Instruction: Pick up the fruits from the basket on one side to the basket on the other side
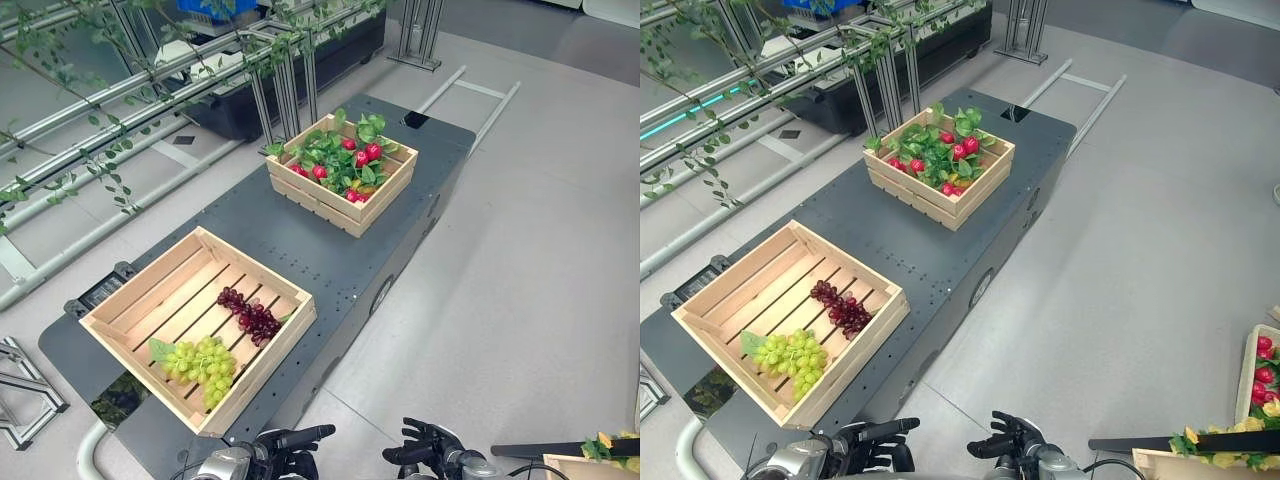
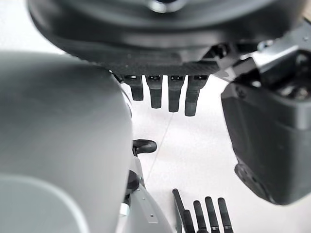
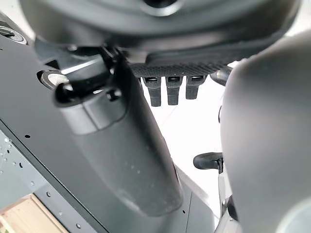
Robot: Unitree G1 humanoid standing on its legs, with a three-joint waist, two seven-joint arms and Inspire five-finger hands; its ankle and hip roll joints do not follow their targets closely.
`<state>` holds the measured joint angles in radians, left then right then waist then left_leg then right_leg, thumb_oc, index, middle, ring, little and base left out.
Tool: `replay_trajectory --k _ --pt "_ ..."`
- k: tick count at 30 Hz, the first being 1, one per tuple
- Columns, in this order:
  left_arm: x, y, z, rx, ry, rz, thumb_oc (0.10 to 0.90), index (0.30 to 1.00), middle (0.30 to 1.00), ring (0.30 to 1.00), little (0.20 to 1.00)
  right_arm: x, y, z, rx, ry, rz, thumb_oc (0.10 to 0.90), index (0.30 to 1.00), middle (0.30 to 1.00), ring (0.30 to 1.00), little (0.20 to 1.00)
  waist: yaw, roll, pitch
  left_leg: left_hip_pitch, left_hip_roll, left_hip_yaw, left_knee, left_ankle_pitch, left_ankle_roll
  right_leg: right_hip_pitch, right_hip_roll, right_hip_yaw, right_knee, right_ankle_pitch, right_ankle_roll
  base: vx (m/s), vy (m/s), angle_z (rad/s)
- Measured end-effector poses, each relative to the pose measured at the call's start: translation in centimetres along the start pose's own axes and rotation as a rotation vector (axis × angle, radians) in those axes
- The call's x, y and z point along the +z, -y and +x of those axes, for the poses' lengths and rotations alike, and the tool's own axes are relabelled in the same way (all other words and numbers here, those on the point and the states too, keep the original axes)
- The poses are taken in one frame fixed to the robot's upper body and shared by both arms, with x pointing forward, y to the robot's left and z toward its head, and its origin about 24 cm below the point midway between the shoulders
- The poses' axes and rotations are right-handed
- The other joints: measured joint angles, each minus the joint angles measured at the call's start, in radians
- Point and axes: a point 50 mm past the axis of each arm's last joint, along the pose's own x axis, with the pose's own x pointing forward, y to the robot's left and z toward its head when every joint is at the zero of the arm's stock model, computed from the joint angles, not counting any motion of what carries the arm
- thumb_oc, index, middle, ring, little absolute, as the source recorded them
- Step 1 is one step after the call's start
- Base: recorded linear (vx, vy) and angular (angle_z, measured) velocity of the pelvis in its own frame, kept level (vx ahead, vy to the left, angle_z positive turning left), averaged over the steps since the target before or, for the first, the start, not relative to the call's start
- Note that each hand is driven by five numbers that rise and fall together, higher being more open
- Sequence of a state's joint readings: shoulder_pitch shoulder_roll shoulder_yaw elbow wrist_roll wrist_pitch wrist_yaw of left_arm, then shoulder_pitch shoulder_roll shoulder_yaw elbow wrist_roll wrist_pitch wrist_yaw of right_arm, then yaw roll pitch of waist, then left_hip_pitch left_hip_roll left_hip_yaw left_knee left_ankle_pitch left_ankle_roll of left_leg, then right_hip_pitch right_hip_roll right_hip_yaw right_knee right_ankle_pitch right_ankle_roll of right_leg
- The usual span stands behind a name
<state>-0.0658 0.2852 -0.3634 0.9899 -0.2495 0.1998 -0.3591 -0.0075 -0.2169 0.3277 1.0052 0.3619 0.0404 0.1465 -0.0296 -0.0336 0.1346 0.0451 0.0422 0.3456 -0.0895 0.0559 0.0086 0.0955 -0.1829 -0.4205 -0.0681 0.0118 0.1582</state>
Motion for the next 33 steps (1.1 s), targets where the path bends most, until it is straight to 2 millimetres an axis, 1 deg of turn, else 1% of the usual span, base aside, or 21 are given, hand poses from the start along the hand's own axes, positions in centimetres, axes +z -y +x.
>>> replay_trajectory --k 3,7,13,16,19,21,22,23,24,25,27,29,30,31,33 --pt "0.3 -0.1 0.0 0.002 0.005 0.004 0.8 0.9 0.9 0.9 0.9 0.2 -0.2 0.1 0.003 0.004 0.001 0.8 0.9 0.9 0.9 0.9 0.009 -0.008 0.002 0.003 -0.004 -0.003 0.0 -0.001 0.002 0.003 -0.003 0.002 0.0 -0.002 -0.004 -0.02 -0.021 0.0" --pt "0.3 -0.1 0.0 0.005 0.006 0.004 0.8 0.9 0.9 0.9 0.9 0.2 -0.2 0.1 0.004 0.006 0.0 0.8 0.9 0.9 0.9 0.9 0.016 -0.009 0.002 0.005 -0.005 -0.004 -0.007 -0.002 0.001 0.007 -0.004 0.004 -0.004 -0.003 -0.004 -0.01 -0.009 0.0" --pt "0.3 -0.1 0.0 -0.001 0.015 0.007 0.8 0.9 0.9 0.9 0.9 0.1 -0.2 0.1 0.003 -0.002 0.001 0.8 0.9 0.9 0.9 0.9 0.016 -0.011 0.003 0.013 -0.005 -0.005 -0.006 -0.002 0.001 0.02 -0.001 0.004 -0.018 0.002 0.004 0.0 -0.005 0.0" --pt "0.7 0.1 -0.1 -0.039 0.033 0.017 0.8 0.9 0.9 0.9 0.9 0.1 -0.2 0.1 0.004 -0.008 0.002 0.8 0.9 0.9 0.9 0.9 0.017 -0.013 0.002 0.013 -0.006 -0.004 -0.005 -0.001 0.002 0.021 -0.002 0.003 -0.018 0.004 0.008 0.0 0.0 0.0" --pt "2.2 0.7 -0.4 -0.137 0.092 0.062 0.8 0.9 0.9 0.9 0.9 0.2 -0.3 0.1 0.008 -0.009 0.001 0.8 0.9 0.9 0.9 0.9 0.016 -0.016 0.002 0.014 -0.007 0.001 -0.007 -0.002 0.002 0.025 -0.003 -0.001 -0.018 0.004 0.008 -0.01 0.015 0.01" --pt "4.1 1.4 -0.9 -0.219 0.157 0.166 0.8 0.9 0.9 0.9 0.9 0.6 -0.5 0.1 0.016 0.001 -0.003 0.8 0.9 0.9 0.9 0.9 0.013 -0.022 0.006 0.015 -0.009 0.009 -0.007 -0.002 0.003 0.038 -0.01 -0.008 -0.02 0.004 0.008 -0.03 0.084 0.09" --pt "4.8 1.6 -1.2 -0.24 0.181 0.209 0.8 0.9 0.9 0.9 0.9 0.7 -0.5 0.1 0.017 0.004 -0.004 0.8 0.9 0.9 0.9 0.9 0.005 -0.024 0.007 0.015 -0.007 0.032 -0.007 -0.006 -0.001 0.044 -0.013 -0.02 -0.02 0.004 0.008 -0.03 0.082 0.32" --pt "6.0 1.9 -1.6 -0.27 0.229 0.266 0.8 0.9 0.9 0.9 0.9 0.8 -0.4 0.1 0.015 0.007 -0.006 0.8 0.9 0.9 0.9 0.9 -0.009 -0.027 0.009 0.015 0.0 0.079 -0.007 -0.009 0.004 0.051 -0.018 -0.038 -0.019 0.003 0.008 -0.05 0.125 0.38" --pt "7.0 2.4 -2.0 -0.285 0.269 0.305 0.8 0.9 0.9 0.9 0.9 0.8 -0.2 0.0 0.011 0.007 -0.008 0.8 0.9 0.9 0.9 0.9 -0.009 -0.03 0.01 0.015 0.004 0.114 -0.007 -0.009 0.004 0.053 -0.022 -0.052 -0.019 0.003 0.009 -0.03 0.095 0.35" --pt "7.7 2.6 -2.2 -0.292 0.301 0.321 0.8 0.9 0.9 0.9 0.9 0.8 0.0 0.0 0.007 0.006 -0.009 0.8 0.9 0.9 0.9 0.9 -0.008 -0.03 0.01 0.014 0.002 0.127 -0.007 -0.007 0.005 0.053 -0.023 -0.054 -0.019 0.003 0.009 -0.04 0.171 0.2" --pt "9.2 3.0 -2.9 -0.286 0.386 0.365 0.8 0.9 0.9 0.9 0.9 0.8 0.1 0.0 -0.003 0.005 0.0 0.8 0.9 0.9 0.9 0.9 -0.004 -0.032 0.011 0.013 -0.014 0.12 -0.007 -0.009 0.01 0.053 -0.036 -0.056 -0.013 0.005 0.008 0.0 0.205 0.11" --pt "9.9 2.6 -3.5 -0.261 0.427 0.395 0.8 0.9 0.9 0.9 0.9 0.8 0.2 0.0 -0.004 0.006 0.003 0.8 0.9 0.9 0.9 0.9 -0.005 -0.03 0.012 0.013 -0.028 0.103 -0.007 -0.013 0.017 0.052 -0.047 -0.059 -0.001 0.006 0.009 0.01 0.226 0.13" --pt "10.4 2.3 -4.0 -0.248 0.456 0.407 0.8 0.9 0.9 0.9 0.9 0.6 0.2 -0.1 -0.006 0.004 0.005 0.8 0.9 0.9 0.9 0.9 -0.004 -0.026 0.015 0.016 -0.028 0.094 -0.007 -0.013 0.026 0.052 -0.053 -0.06 0.012 0.006 0.009 0.0 0.198 0.19" --pt "10.7 2.0 -4.3 -0.238 0.474 0.412 0.8 0.9 0.9 0.9 0.9 0.5 0.2 -0.1 -0.006 0.002 0.006 0.8 0.9 0.9 0.9 0.9 -0.001 -0.023 0.017 0.021 -0.03 0.094 -0.004 -0.014 0.027 0.05 -0.057 -0.06 0.022 0.006 0.008 0.01 0.21 0.23" --pt "12.0 1.7 -5.7 -0.232 0.546 0.433 0.8 0.9 0.9 0.9 0.9 0.2 0.4 -0.3 -0.009 0.005 0.01 0.8 0.9 0.9 0.9 0.9 0.011 -0.009 0.026 0.023 -0.036 0.071 0.0 -0.019 0.036 0.046 -0.07 -0.062 0.059 0.006 0.008 0.01 0.171 0.27"
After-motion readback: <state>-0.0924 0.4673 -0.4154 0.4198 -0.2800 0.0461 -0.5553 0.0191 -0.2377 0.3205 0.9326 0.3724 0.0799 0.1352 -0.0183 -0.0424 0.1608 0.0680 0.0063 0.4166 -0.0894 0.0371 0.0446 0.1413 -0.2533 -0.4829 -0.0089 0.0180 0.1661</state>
